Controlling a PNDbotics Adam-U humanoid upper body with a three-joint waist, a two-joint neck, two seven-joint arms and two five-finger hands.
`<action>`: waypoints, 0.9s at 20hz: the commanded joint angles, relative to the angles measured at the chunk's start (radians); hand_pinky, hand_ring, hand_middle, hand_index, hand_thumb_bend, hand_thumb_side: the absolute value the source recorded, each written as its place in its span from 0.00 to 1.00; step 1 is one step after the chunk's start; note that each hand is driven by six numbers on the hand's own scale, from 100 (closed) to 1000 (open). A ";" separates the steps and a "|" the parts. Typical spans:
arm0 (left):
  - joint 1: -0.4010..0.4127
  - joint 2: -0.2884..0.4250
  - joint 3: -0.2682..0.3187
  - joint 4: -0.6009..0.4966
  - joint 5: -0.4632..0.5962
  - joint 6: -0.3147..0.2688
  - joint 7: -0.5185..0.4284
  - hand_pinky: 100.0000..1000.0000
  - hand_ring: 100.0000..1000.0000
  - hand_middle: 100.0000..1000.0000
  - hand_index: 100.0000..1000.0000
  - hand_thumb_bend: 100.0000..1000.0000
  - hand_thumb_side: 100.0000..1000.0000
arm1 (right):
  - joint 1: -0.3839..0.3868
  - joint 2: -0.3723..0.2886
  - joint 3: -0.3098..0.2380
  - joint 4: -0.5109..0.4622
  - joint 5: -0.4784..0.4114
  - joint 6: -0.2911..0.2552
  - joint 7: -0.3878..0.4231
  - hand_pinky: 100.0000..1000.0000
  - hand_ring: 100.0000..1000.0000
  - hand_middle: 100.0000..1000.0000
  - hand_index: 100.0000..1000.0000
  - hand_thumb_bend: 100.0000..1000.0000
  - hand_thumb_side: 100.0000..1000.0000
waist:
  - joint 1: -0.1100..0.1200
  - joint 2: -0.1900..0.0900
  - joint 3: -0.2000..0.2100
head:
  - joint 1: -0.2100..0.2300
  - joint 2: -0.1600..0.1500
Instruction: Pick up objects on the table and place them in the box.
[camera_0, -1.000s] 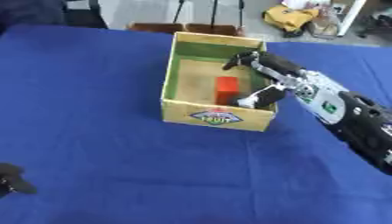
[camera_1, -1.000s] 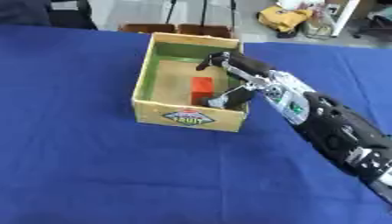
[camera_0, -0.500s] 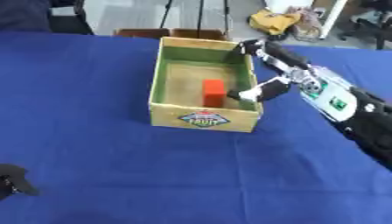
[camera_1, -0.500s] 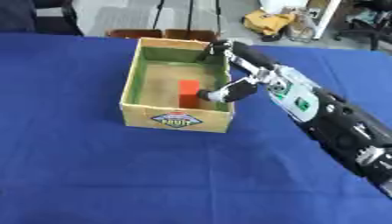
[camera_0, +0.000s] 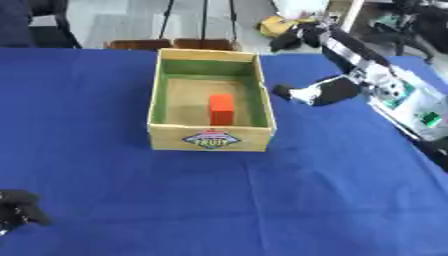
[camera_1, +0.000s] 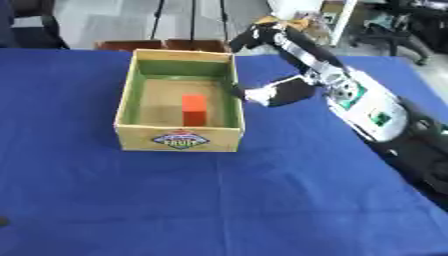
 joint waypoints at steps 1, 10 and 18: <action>0.001 0.026 0.018 -0.010 -0.008 -0.006 0.012 0.62 0.56 0.45 0.68 0.19 1.00 | 0.022 -0.030 -0.029 -0.081 -0.024 0.018 -0.005 0.78 0.79 0.63 0.77 0.37 0.29 | 0.006 -0.020 -0.013 | 0.013 -0.005; 0.022 0.031 0.031 -0.002 -0.023 -0.016 0.024 0.62 0.56 0.45 0.68 0.19 1.00 | 0.130 0.064 -0.044 -0.174 -0.045 0.039 -0.019 0.77 0.79 0.60 0.76 0.30 0.29 | 0.013 -0.020 -0.058 | 0.055 0.004; 0.039 0.040 0.034 -0.001 -0.027 -0.026 0.028 0.62 0.56 0.45 0.68 0.18 1.00 | 0.207 0.115 -0.051 -0.184 -0.015 0.049 -0.020 0.78 0.79 0.60 0.75 0.28 0.31 | 0.025 -0.031 -0.089 | 0.075 0.008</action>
